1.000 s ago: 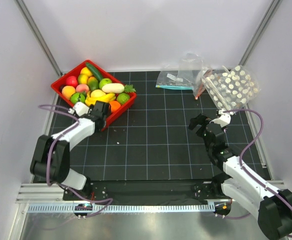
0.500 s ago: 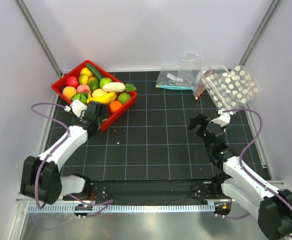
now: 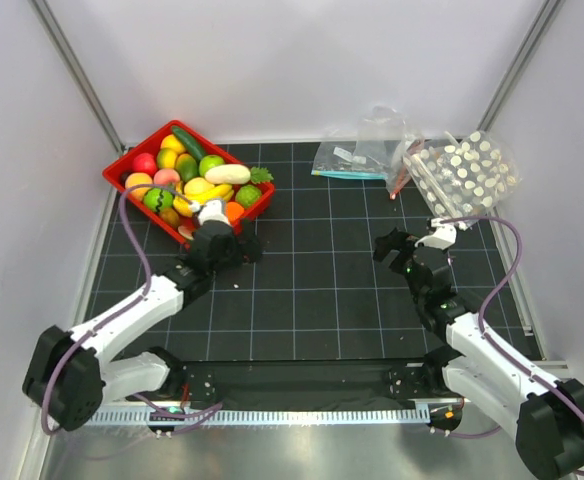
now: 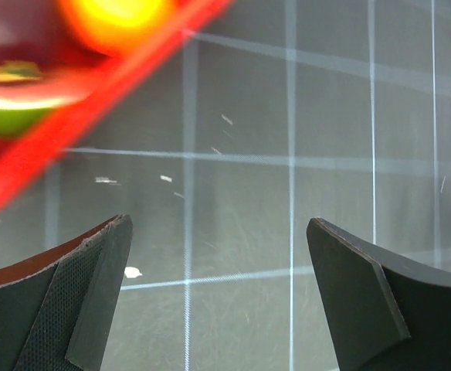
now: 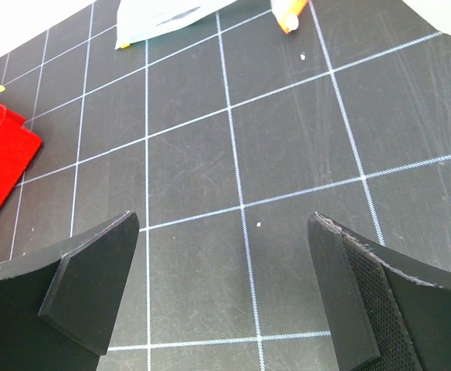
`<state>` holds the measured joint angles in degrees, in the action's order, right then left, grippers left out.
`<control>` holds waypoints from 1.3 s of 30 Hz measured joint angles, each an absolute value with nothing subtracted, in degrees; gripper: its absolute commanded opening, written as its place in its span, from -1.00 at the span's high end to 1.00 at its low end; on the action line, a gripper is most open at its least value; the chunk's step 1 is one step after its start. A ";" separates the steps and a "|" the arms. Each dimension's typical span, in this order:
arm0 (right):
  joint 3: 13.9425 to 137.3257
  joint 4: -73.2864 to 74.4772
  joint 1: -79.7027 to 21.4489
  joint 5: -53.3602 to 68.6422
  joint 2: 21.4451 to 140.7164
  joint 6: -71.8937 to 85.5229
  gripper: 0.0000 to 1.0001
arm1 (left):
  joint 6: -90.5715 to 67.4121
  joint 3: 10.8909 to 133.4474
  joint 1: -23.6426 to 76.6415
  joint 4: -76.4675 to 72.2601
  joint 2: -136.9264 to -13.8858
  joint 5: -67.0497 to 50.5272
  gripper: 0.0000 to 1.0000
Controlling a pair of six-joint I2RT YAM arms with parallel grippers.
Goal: Place the food in the zip-top bag and seal the zipper
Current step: Move the bin to the corner of the board, then move the zipper food storage bag to the center of the board.
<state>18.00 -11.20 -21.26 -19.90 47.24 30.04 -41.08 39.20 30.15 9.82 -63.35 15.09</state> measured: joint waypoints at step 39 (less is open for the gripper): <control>69.67 -2.52 -14.98 -26.87 105.14 29.56 -0.99 | -21.93 39.16 45.60 -7.84 -78.96 4.97 -0.99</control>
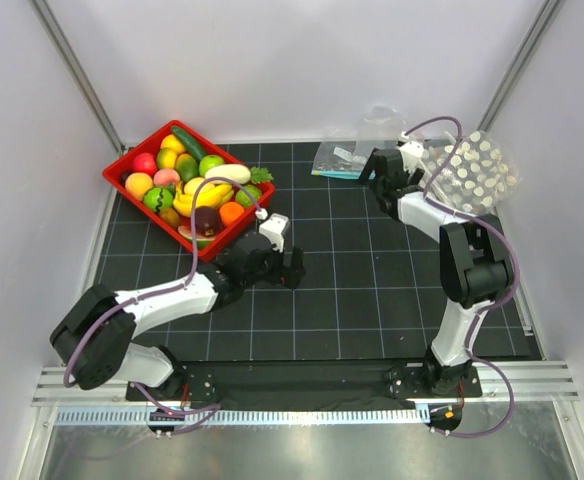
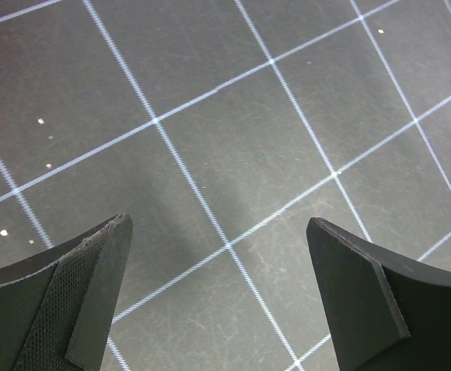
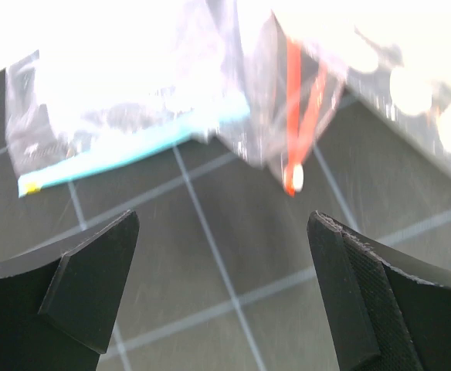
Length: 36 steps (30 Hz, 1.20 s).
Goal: Place the food in the zip-top bag and seal the zipper
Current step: Move the zipper food storage bag to the center of the board.
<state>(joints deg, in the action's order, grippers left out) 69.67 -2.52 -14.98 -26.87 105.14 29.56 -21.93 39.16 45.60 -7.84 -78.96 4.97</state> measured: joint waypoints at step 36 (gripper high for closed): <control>49.23 -17.12 -32.16 -38.72 85.95 13.30 0.98 | -20.43 39.13 46.50 -8.01 -78.74 9.93 -1.00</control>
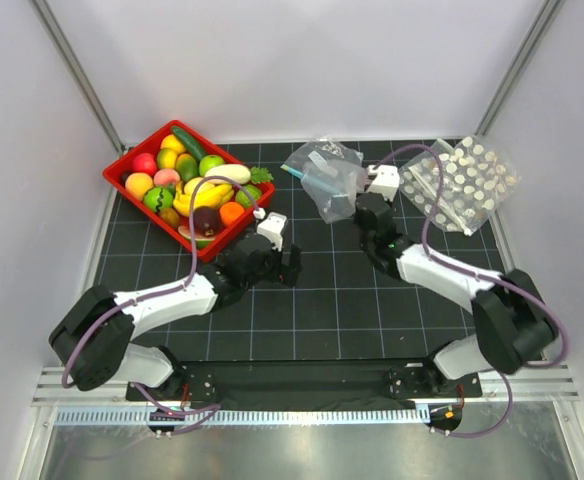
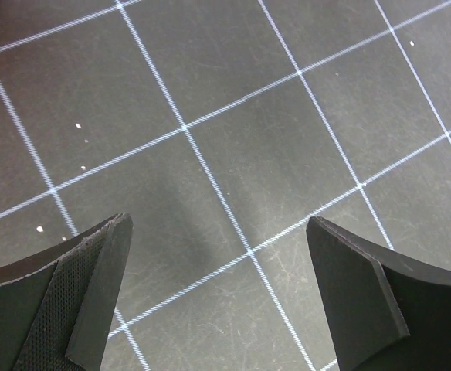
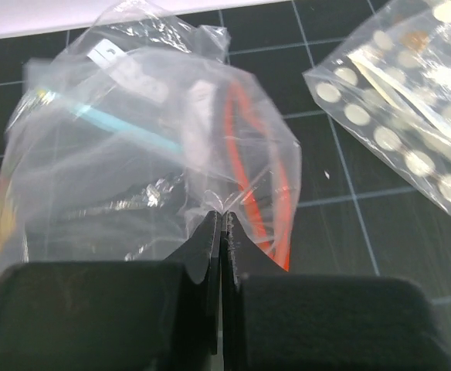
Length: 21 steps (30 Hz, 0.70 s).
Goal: Place the food in the zip-top bag and seal the zipper
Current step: Move the zipper food storage bag to the center of the board.
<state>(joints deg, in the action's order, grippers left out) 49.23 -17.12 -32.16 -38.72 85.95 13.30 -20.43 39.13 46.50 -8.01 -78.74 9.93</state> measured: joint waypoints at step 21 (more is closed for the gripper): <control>30.74 2.39 -37.23 -12.67 51.16 19.33 -0.63 | -20.60 35.22 46.50 -7.92 -70.67 21.15 -0.99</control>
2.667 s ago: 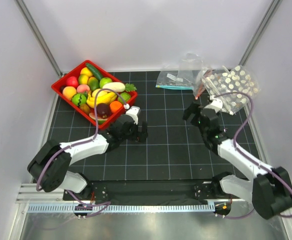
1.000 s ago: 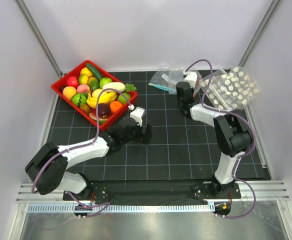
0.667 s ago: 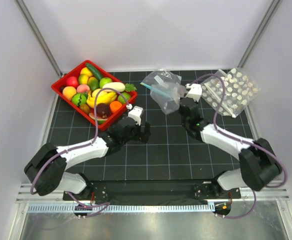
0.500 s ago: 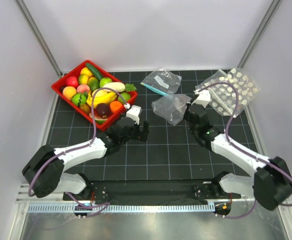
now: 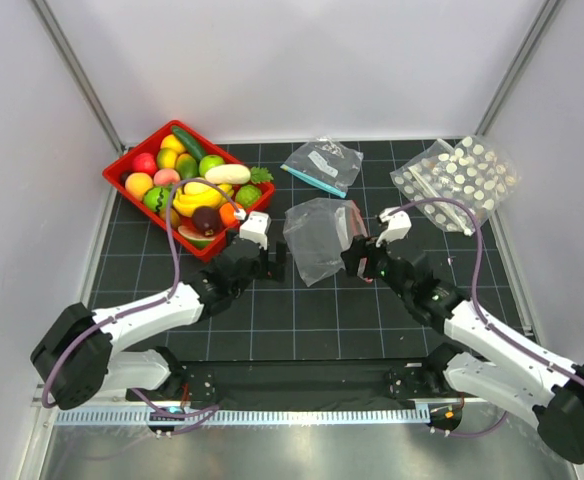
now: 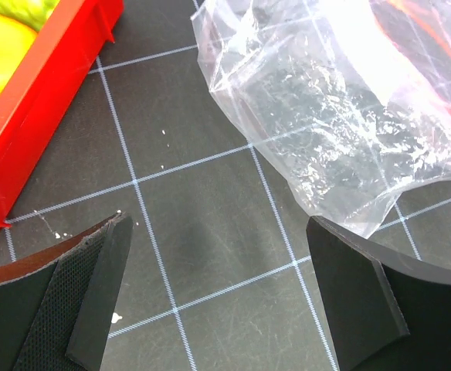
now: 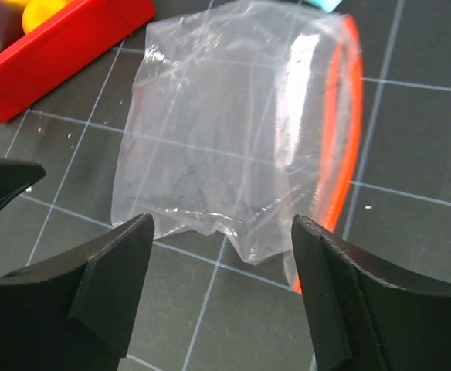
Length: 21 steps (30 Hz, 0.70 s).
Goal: Place the food in the zip-top bag and seal the zipper
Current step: Move the zipper food storage bag to the center of the board, then adjust the zipper food storage bag at the center of the board.
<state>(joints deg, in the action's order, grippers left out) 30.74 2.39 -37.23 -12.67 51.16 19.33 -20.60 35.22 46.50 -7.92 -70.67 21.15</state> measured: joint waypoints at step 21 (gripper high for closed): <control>35.20 -2.55 -12.21 3.40 70.91 30.44 -0.52 | -20.34 36.60 46.50 -7.46 -75.70 16.38 -1.00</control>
<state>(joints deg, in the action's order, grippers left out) 35.20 -2.55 -12.21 3.40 70.91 30.44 -20.34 36.60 46.50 -7.46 -75.70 16.38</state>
